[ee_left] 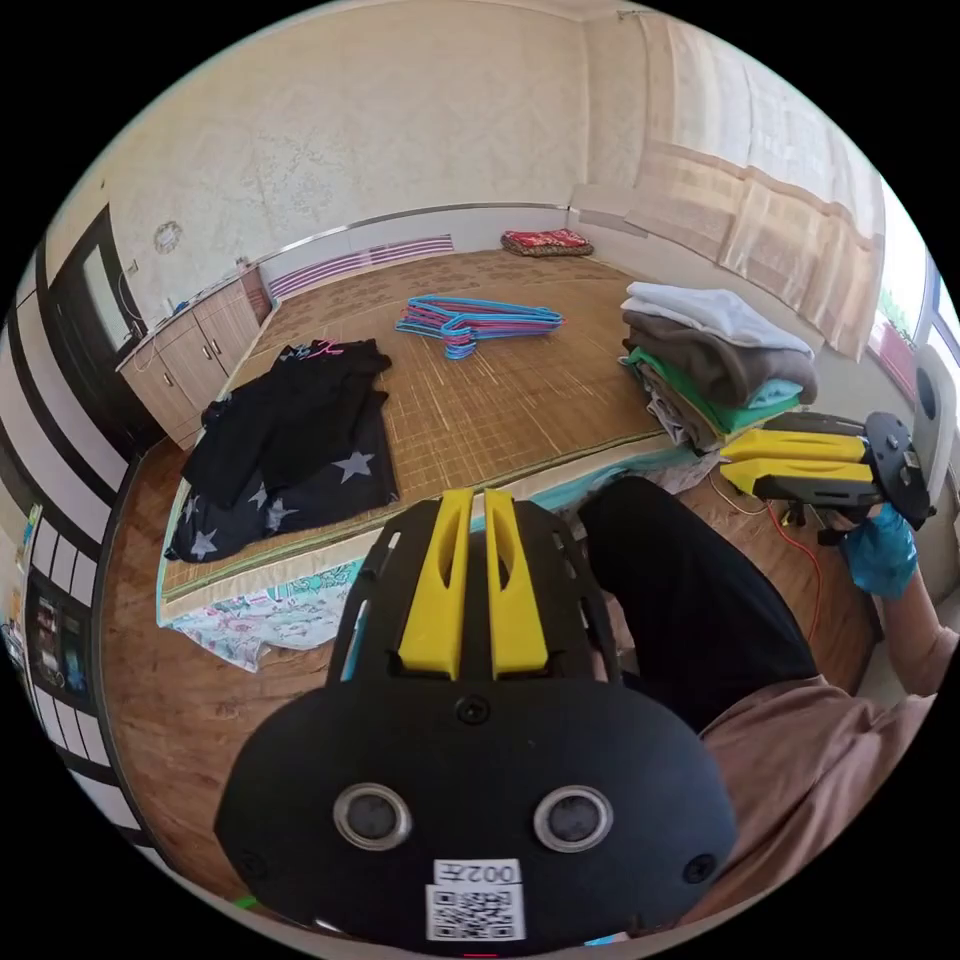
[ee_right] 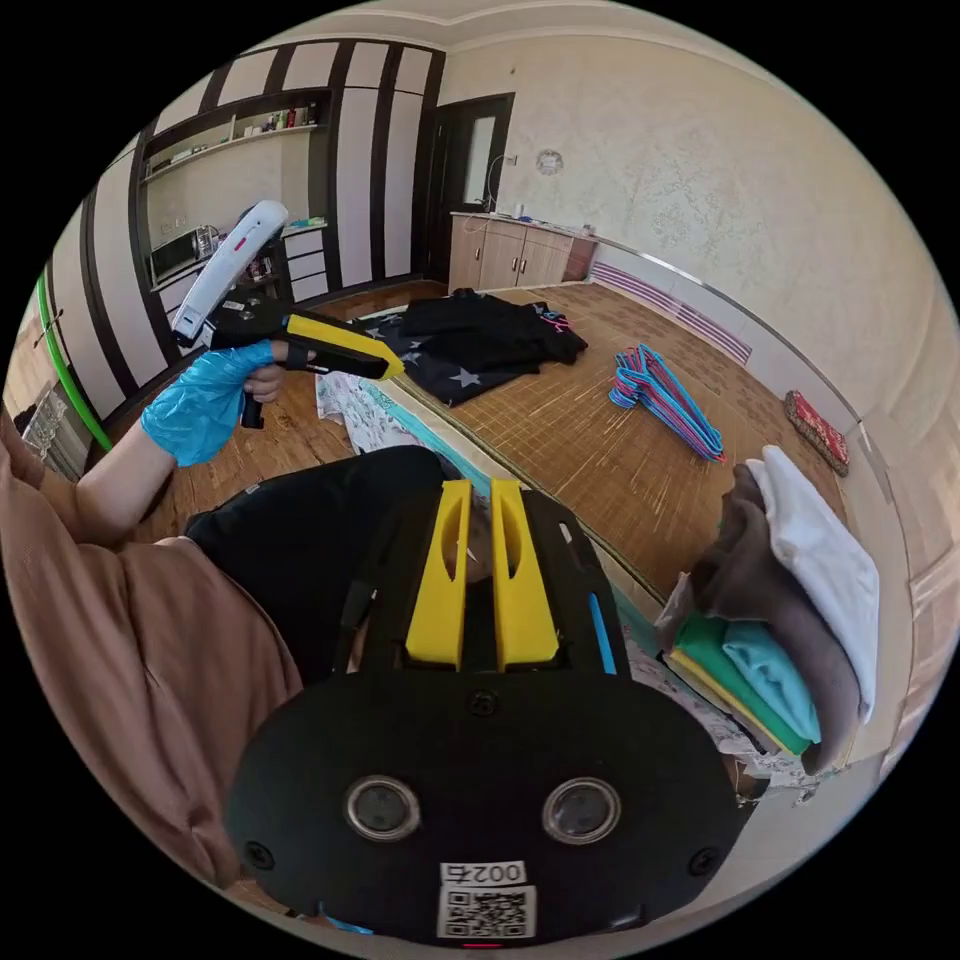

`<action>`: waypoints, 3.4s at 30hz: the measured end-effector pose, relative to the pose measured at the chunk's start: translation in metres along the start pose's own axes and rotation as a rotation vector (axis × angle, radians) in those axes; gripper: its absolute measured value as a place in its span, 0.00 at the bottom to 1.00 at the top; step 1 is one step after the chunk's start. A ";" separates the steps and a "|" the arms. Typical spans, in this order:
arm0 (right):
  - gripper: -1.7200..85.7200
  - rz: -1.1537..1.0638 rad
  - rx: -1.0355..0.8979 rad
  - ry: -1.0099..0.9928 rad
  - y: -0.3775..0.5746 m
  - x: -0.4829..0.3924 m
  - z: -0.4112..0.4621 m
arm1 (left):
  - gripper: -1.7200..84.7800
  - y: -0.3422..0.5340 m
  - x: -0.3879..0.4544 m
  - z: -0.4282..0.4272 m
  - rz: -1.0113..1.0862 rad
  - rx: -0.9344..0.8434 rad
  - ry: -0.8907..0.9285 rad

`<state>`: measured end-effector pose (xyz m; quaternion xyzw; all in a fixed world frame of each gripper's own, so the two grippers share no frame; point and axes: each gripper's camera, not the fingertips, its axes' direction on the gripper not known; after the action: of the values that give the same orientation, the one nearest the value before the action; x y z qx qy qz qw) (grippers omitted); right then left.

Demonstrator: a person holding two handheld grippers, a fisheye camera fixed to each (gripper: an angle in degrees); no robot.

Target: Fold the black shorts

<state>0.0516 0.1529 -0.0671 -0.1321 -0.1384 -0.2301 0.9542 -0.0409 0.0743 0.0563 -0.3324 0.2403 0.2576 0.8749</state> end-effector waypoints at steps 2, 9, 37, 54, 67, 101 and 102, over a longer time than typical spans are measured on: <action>0.07 0.018 0.005 -0.017 -0.005 -0.006 0.013 | 0.00 0.003 -0.013 0.001 -0.027 0.001 -0.025; 0.08 0.043 -0.022 -0.006 -0.025 -0.022 0.060 | 0.01 0.015 -0.057 0.012 -0.085 0.021 -0.073; 0.08 0.218 -0.205 -0.072 -0.145 0.049 0.233 | 0.15 -0.133 -0.240 0.240 -0.129 -0.046 -0.060; 0.08 0.246 -0.188 -0.130 -0.165 0.082 0.263 | 0.01 -0.151 -0.267 0.265 -0.104 -0.161 -0.190; 0.08 0.241 -0.122 -0.134 -0.166 0.078 0.254 | 0.01 -0.143 -0.246 0.083 -0.071 0.365 -0.226; 0.04 0.188 0.052 -0.032 -0.171 0.039 0.279 | 0.01 0.071 -0.123 0.013 0.286 0.141 0.442; 0.03 0.180 0.059 -0.042 -0.168 0.039 0.275 | 0.01 0.075 -0.121 0.012 0.283 0.128 0.448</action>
<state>-0.0510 0.0800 0.2318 -0.1206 -0.1525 -0.1366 0.9714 -0.1744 0.0958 0.1014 -0.2884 0.4876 0.2818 0.7744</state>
